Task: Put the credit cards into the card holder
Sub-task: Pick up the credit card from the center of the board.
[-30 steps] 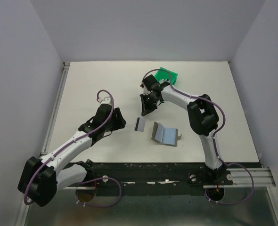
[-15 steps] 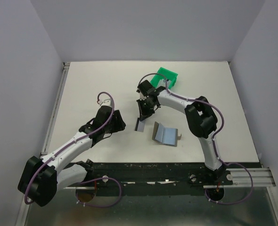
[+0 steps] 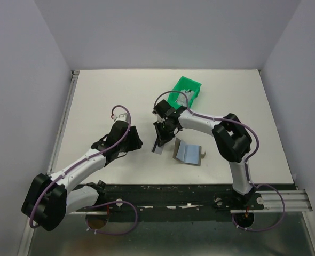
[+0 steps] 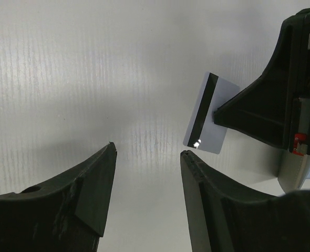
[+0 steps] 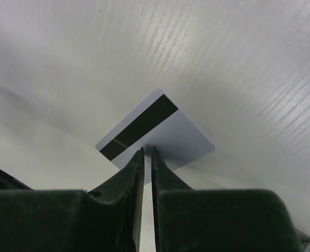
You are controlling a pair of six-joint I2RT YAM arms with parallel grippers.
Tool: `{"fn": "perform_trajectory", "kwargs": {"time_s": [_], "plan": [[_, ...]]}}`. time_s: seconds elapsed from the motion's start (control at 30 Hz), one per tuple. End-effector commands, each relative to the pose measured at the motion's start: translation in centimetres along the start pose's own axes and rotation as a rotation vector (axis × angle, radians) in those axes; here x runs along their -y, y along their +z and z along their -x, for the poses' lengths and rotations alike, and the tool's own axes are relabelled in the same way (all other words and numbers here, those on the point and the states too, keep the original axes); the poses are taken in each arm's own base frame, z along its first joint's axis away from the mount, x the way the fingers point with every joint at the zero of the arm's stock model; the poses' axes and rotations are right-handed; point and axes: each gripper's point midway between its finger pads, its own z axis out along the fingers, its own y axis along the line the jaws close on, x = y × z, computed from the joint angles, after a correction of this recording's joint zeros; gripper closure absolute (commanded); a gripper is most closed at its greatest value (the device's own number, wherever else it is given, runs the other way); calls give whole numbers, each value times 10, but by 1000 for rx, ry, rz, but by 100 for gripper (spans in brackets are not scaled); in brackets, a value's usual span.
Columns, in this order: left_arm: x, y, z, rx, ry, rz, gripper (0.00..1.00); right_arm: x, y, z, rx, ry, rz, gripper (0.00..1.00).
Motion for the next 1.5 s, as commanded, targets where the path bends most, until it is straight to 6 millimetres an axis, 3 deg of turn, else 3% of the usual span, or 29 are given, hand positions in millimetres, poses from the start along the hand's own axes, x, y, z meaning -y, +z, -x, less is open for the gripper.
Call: {"fn": "perform_trajectory", "kwargs": {"time_s": [0.0, 0.17, 0.47, 0.6, 0.83, 1.27, 1.4, 1.47], "plan": [[5, 2, 3, -1, -8, -21, 36, 6, -15, 15, 67, -1, -75, 80], [7, 1, 4, -1, -5, -25, 36, 19, -16, 43, 109, 20, -151, 75], [6, 0, 1, -6, -6, -27, 36, 33, 1, 45, 93, 31, -196, 72], [8, 1, 2, -6, -10, -39, 36, 43, 10, 33, 48, 37, -224, 71], [8, 3, -1, -19, -6, -38, 36, 40, 19, 4, -35, 17, -169, 70], [14, 16, -14, -60, -3, -88, 36, 15, 27, -60, -108, -27, -92, 70], [22, 30, -25, -90, 32, -127, 43, 9, 31, -71, -114, -12, -61, 70], [29, 37, -31, -108, 53, -147, 54, 8, 33, -74, -117, -5, -61, 70]]}}
